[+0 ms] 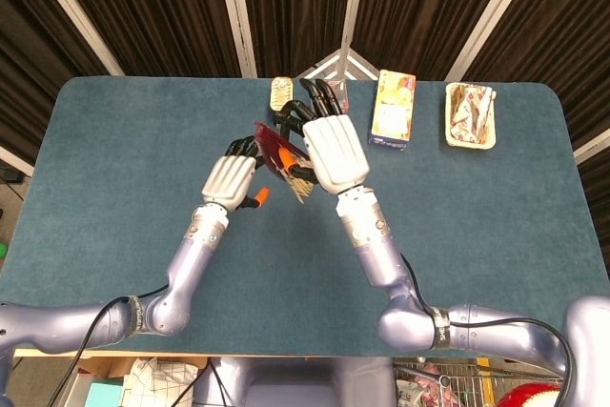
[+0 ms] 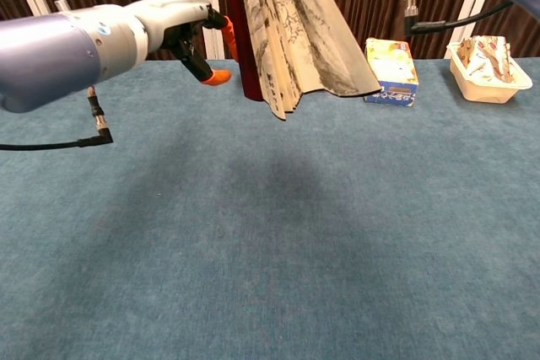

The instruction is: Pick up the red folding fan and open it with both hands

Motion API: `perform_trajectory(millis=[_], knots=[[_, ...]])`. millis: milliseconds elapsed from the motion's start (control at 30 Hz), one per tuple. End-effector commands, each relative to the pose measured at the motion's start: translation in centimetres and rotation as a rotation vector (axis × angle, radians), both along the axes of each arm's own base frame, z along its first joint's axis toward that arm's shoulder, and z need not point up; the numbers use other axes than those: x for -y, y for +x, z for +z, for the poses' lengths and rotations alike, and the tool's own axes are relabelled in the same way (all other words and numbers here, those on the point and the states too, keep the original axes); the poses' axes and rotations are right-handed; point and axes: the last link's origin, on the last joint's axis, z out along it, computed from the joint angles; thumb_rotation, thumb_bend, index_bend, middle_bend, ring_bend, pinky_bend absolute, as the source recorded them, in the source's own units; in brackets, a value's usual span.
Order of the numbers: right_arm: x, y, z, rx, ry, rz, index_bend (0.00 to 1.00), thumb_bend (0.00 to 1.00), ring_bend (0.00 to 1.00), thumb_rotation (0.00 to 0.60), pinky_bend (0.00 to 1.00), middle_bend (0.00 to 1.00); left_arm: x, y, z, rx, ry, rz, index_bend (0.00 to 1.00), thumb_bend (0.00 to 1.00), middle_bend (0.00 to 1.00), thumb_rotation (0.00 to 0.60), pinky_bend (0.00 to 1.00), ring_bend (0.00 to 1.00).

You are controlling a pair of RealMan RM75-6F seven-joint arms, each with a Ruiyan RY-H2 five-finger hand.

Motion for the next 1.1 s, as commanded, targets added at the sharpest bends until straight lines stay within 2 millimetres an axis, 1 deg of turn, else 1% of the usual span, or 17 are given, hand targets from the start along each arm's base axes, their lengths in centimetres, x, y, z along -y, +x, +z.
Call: perform_trajectory(millis=[33, 200, 333, 500, 800, 1100], knots=[[0.0, -0.2, 0.1, 0.001, 0.003, -0.003, 0.79, 0.48, 0.08, 0.6, 0.06, 0.34, 0.0, 0.3, -0.3, 0.002, 0.002, -0.002, 0.41, 0.52, 0.11, 0.6, 0.05, 0.0], [0.1, -0.4, 0.2, 0.009, 0.013, -0.011, 0.79, 0.48, 0.08, 0.6, 0.06, 0.34, 0.0, 0.5, -0.8, 0.003, 0.008, -0.004, 0.4, 0.53, 0.11, 0.6, 0.05, 0.0], [0.1, -0.6, 0.2, 0.001, 0.013, -0.013, 0.79, 0.48, 0.08, 0.6, 0.06, 0.34, -0.1, 0.6, -1.0, 0.048, 0.012, 0.009, 0.39, 0.53, 0.1, 0.6, 0.05, 0.0], [0.4, -0.8, 0.2, -0.001, 0.007, -0.022, 0.79, 0.48, 0.08, 0.6, 0.06, 0.34, -0.3, 0.8, -0.3, 0.109, 0.049, -0.008, 0.39, 0.53, 0.1, 0.6, 0.05, 0.0], [0.5, -1.2, 0.1, -0.007, 0.002, -0.037, 0.79, 0.48, 0.08, 0.6, 0.06, 0.34, -0.8, -0.7, 0.8, 0.101, 0.085, -0.016, 0.39, 0.53, 0.1, 0.6, 0.05, 0.0], [0.6, -1.2, 0.1, -0.033, -0.018, -0.031, 0.79, 0.48, 0.08, 0.6, 0.06, 0.34, -0.9, -1.5, 1.5, 0.075, 0.126, -0.017, 0.39, 0.53, 0.11, 0.6, 0.05, 0.0]])
